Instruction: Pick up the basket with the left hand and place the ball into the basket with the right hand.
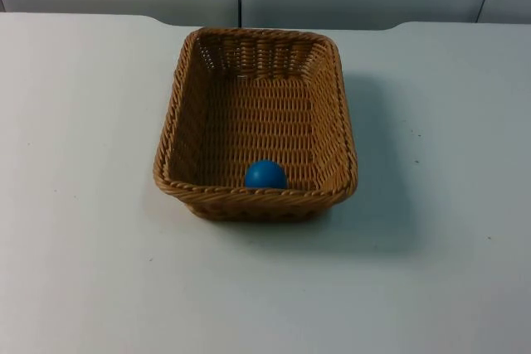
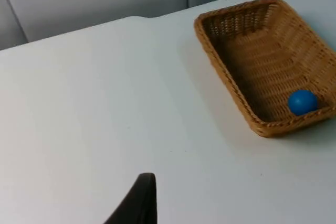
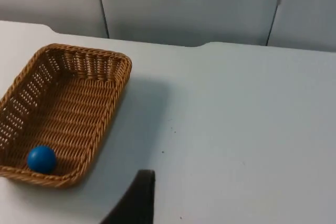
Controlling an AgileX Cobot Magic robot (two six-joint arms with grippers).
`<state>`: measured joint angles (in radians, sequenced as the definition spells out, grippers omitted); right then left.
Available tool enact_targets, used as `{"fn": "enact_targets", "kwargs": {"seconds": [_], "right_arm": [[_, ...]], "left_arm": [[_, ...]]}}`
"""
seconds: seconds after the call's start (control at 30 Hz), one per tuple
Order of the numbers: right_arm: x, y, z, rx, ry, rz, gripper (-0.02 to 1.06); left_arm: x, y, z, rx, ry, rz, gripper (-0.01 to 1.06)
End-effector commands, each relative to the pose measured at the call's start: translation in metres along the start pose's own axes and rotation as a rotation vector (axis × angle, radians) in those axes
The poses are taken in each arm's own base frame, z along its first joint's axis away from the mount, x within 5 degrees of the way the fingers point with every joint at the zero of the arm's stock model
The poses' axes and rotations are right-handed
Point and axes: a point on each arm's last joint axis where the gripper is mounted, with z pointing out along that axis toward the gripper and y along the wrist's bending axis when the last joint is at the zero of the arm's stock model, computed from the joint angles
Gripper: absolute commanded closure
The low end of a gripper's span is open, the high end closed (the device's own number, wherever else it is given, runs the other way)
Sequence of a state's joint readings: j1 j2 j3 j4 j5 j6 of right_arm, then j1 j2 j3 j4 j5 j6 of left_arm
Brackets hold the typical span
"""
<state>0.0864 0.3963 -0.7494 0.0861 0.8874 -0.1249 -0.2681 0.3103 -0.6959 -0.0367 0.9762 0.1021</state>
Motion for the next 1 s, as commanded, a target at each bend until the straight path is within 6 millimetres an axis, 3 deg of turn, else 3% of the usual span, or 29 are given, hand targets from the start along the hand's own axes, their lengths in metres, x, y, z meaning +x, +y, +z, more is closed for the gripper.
{"fn": "enact_targets", "kwargs": {"seconds": [0.0,0.1,0.3,0.43,0.97], "right_arm": [[0.017,0.002,-0.015,0.001,-0.039,-0.017,0.00],[0.040,0.005,-0.030,0.008,-0.089,-0.025,0.00],[0.067,0.008,-0.044,0.001,-0.118,-0.024,0.00],[0.073,0.009,-0.047,-0.003,-0.091,-0.024,0.00],[0.085,0.012,-0.032,-0.045,-0.022,-0.002,0.00]], "left_arm": [[0.009,-0.004,-0.004,0.031,-0.026,0.011,0.00],[0.024,-0.007,-0.014,0.051,-0.095,-0.014,0.00],[0.045,-0.011,-0.025,0.062,-0.172,-0.008,0.00],[0.058,-0.012,-0.018,0.076,-0.122,-0.043,0.00],[0.069,-0.011,-0.011,0.063,-0.031,-0.041,0.00]]}}
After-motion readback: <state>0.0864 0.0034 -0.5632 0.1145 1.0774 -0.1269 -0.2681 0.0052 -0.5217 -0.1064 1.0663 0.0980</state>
